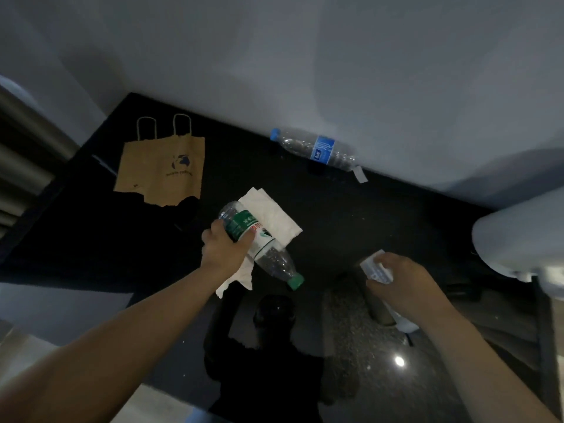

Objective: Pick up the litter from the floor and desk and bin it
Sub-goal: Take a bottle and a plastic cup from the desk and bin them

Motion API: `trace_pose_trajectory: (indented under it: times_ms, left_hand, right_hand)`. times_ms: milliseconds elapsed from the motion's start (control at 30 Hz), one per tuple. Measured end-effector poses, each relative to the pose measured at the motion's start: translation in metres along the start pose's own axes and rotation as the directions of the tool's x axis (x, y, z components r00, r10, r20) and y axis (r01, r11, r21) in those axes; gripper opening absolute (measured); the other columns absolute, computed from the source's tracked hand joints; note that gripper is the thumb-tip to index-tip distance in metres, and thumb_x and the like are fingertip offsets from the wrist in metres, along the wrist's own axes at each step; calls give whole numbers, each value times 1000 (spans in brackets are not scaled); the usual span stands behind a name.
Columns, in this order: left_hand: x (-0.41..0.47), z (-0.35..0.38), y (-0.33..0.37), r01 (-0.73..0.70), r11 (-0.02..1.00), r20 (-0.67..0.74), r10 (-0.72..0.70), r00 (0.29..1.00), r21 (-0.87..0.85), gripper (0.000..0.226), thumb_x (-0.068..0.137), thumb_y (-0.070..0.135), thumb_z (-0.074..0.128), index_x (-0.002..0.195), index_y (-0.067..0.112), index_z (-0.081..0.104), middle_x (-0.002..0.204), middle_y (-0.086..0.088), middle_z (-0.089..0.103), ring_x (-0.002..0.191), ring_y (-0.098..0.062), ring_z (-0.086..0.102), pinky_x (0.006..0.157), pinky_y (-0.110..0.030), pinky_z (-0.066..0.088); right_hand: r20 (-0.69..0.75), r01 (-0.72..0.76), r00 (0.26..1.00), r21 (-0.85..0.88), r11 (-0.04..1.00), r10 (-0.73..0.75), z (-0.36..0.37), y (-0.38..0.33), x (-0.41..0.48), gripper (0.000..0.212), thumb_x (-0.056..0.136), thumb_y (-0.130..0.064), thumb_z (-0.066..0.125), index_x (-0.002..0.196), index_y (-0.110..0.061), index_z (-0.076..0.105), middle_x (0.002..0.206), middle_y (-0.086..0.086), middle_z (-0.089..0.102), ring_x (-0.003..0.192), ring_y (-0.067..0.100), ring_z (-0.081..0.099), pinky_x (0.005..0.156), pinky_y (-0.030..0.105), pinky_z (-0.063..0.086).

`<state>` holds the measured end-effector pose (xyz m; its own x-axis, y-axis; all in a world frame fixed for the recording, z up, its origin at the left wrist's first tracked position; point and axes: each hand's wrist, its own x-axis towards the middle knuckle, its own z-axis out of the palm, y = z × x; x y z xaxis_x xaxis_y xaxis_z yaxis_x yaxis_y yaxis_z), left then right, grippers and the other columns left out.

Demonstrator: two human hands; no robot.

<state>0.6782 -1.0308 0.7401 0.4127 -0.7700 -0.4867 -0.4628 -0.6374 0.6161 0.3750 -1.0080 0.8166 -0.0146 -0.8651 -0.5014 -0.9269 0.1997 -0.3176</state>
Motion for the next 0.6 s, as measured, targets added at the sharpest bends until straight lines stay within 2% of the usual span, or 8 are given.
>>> trace_pose_trajectory:
  times_ms: [133,233,333,467,600]
  left_hand:
    - [1,18,14,105,991,15,-107,994,77,113,70,63,69,150,22,1,150,-14,16,135,-40,27,108,-49,32]
    - [3,27,19,141,978,25,-147,989,151,124,65,64,73,150,24,-8,152,-14,12,136,-40,24,110,-52,30]
    - [5,32,20,167,968,19,-174,985,187,128,63,61,76,149,24,-11,151,-15,16,135,-40,25,109,-52,31]
    - [12,34,21,173,965,2,-177,984,196,130,62,60,77,149,23,-12,150,-15,24,136,-40,27,110,-58,26]
    - [21,32,20,147,972,-26,-145,989,182,125,66,56,75,148,23,-13,142,-13,40,134,-38,32,110,-58,24]
  right_hand:
    - [-26,-101,995,-17,995,101,3,27,-2,63,80,-29,71,136,-15,46,123,10,50,106,26,55,78,29,43]
    - [-48,-142,989,-5,990,141,9,41,-1,67,79,-30,73,137,-14,44,124,11,48,110,29,52,83,33,45]
    - [-41,-171,984,15,985,172,13,47,0,71,79,-31,73,140,-15,40,130,12,45,115,30,50,89,36,45]
    - [-21,-189,982,49,981,190,22,45,3,72,79,-29,72,140,-16,36,128,11,45,110,30,52,82,33,44]
    - [-36,-204,978,10,979,204,31,40,8,71,77,-29,72,137,-14,37,122,12,47,106,32,53,86,41,49]
